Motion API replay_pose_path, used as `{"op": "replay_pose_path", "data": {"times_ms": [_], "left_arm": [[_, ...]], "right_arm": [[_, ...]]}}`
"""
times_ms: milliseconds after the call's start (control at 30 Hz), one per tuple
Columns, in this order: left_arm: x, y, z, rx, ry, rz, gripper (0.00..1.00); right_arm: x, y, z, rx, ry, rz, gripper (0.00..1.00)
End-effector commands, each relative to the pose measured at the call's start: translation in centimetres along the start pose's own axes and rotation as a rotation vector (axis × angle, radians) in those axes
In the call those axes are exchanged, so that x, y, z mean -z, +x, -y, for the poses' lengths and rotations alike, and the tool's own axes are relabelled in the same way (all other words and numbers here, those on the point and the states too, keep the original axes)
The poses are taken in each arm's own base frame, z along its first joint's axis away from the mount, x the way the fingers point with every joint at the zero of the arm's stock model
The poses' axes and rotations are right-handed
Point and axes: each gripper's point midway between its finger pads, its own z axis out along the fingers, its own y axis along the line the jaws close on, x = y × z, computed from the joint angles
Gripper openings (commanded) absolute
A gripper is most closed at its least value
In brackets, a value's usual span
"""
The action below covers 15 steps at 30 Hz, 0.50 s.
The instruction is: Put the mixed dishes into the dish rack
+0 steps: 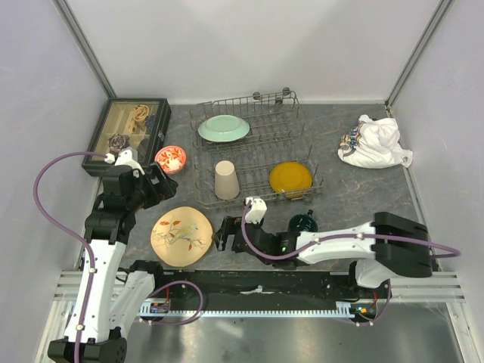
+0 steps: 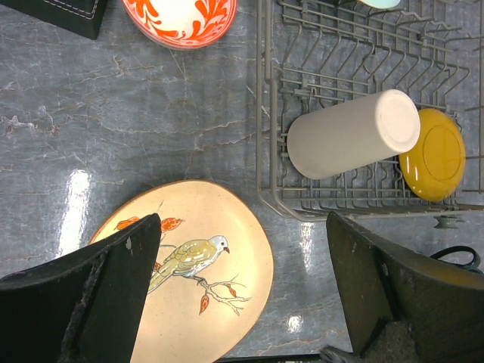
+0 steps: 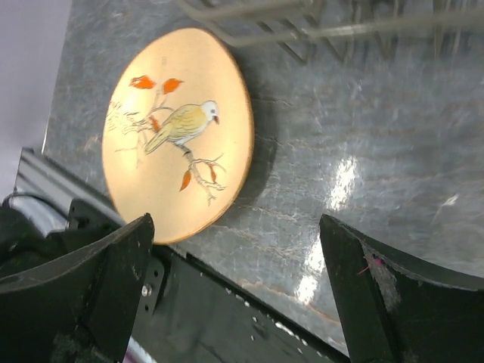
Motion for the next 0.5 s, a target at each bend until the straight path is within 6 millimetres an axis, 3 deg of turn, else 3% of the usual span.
{"op": "replay_pose_path", "data": {"times_ms": [0, 100, 233, 467], "left_arm": [[0.8, -1.5, 1.1, -0.012, 0.044, 0.049, 0.96], [0.8, -1.6, 1.1, -0.012, 0.046, 0.049, 0.96], [0.9, -1.6, 1.2, -0.012, 0.05, 0.049, 0.96], [0.9, -1.7, 1.2, -0.019, 0.049, 0.048, 0.96]], "right_arm": [[-2.2, 0.1, -1.3, -0.292, -0.03, 0.114, 0.98], [-4.2, 2.6, -0.4, -0.315, 0.019, 0.108, 0.98], [-5.5, 4.1, -1.3, -0.353, 0.0, 0.106, 0.98], [-7.0, 6.7, -0.3, -0.408, 0.035, 0.07, 0.9]]}}
